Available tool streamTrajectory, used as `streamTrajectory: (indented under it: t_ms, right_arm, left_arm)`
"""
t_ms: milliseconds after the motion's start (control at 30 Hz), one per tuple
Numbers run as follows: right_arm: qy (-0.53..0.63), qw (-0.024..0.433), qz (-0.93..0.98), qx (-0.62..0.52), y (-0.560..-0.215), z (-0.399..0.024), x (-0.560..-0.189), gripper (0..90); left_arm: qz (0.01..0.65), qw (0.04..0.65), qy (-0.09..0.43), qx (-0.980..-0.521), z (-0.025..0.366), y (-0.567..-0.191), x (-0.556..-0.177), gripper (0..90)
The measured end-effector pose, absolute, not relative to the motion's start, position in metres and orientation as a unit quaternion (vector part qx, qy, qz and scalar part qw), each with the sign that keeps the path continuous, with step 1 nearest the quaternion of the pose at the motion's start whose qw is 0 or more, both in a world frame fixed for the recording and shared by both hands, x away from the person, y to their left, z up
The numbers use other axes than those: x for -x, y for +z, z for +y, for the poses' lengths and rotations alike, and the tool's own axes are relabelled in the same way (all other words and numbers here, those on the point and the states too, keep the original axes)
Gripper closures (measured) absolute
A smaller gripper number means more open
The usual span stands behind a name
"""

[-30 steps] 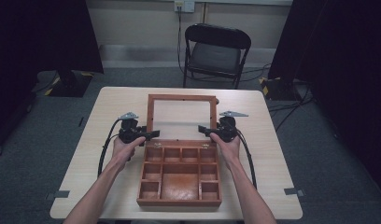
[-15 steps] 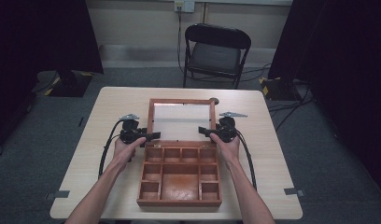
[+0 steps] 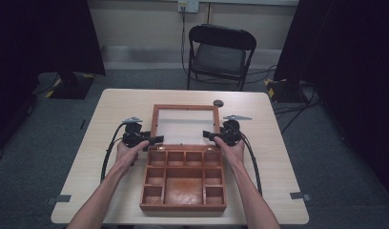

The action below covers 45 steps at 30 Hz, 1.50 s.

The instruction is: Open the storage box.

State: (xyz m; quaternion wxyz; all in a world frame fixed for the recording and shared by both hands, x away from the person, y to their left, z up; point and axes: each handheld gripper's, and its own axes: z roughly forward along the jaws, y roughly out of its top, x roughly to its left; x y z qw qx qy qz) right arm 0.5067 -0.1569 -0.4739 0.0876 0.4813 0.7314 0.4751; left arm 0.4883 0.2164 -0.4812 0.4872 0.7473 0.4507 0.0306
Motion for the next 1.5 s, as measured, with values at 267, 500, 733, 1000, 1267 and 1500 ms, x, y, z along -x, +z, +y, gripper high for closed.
streamTrajectory:
  t_ms: [267,500,733,1000,1267,1500]
  right_arm:
    - [0.465,0.088,0.73,-0.492,-0.478,-0.158,-0.508,16.2]
    - [0.457,0.082,0.734,-0.496,-0.483,-0.158,-0.509,17.1]
    - [0.451,0.064,0.733,-0.505,-0.486,-0.16,-0.511,17.4]
    - [0.453,0.074,0.734,-0.501,-0.479,-0.165,-0.509,20.1]
    - [0.461,0.07,0.733,-0.496,-0.477,-0.163,-0.506,20.5]
    - [0.463,0.088,0.735,-0.487,-0.463,-0.172,-0.496,22.6]
  left_arm:
    - [0.461,0.495,0.016,-0.737,0.218,-0.487,-0.489,30.4]
    - [0.467,0.486,0.016,-0.738,0.218,-0.488,-0.489,27.8]
    - [0.472,0.488,0.012,-0.734,0.219,-0.491,-0.489,26.3]
    - [0.476,0.478,0.029,-0.738,0.222,-0.488,-0.487,27.0]
    - [0.468,0.483,0.026,-0.739,0.226,-0.482,-0.483,26.3]
    - [0.463,0.479,0.044,-0.745,0.229,-0.474,-0.474,25.5]
